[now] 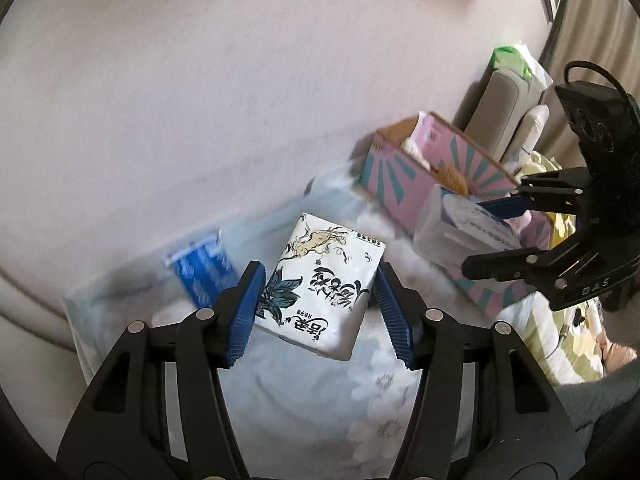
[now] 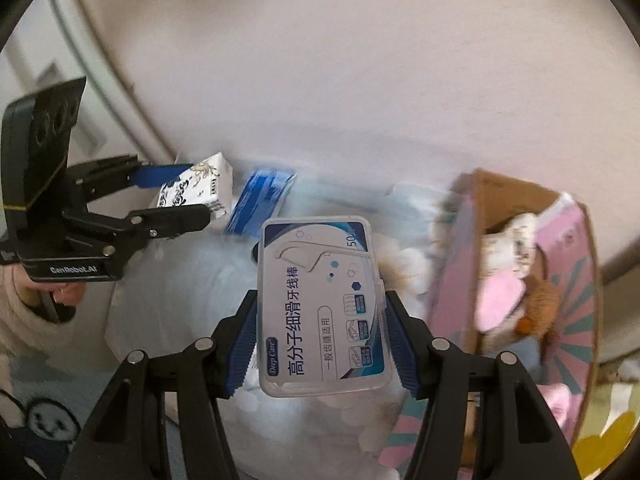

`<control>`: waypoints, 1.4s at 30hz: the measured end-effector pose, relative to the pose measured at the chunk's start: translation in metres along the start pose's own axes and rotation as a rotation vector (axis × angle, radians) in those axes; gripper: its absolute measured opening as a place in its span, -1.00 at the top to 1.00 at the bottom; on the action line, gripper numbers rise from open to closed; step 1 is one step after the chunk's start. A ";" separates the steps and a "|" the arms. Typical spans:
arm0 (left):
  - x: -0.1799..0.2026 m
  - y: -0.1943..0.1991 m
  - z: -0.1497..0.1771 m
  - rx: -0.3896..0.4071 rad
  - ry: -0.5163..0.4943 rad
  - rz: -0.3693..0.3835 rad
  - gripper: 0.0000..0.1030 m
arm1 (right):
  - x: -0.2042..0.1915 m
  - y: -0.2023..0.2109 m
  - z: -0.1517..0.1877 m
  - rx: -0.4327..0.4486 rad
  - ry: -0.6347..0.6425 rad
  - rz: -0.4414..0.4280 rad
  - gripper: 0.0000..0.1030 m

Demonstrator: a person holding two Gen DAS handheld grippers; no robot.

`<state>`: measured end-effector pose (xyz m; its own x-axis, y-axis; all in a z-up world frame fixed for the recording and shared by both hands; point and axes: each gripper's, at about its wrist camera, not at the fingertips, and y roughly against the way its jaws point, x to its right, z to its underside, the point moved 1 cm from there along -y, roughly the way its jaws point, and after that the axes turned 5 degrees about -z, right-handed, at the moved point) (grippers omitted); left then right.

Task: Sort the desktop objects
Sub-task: 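Carry both packs over the box and open both tools to drop them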

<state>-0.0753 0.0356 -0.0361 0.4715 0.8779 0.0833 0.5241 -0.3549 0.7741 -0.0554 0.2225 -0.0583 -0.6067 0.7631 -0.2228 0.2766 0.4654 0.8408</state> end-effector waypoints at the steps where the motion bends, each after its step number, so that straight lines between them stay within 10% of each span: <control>1: 0.003 -0.001 -0.008 0.005 -0.006 0.001 -0.03 | 0.003 0.008 -0.001 0.009 -0.010 0.008 -0.08; 21: 0.121 -0.056 -0.116 0.002 -0.182 0.182 -0.02 | 0.089 0.093 0.059 0.093 -0.283 0.167 -0.08; 42: 0.202 -0.178 -0.129 -0.148 -0.265 0.226 -0.02 | 0.130 0.062 0.111 0.066 -0.401 0.126 -0.17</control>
<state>-0.1651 0.3174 -0.0756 0.7410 0.6621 0.1119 0.2866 -0.4626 0.8390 -0.0347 0.4005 -0.0898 -0.2310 0.9238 -0.3054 0.3856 0.3751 0.8430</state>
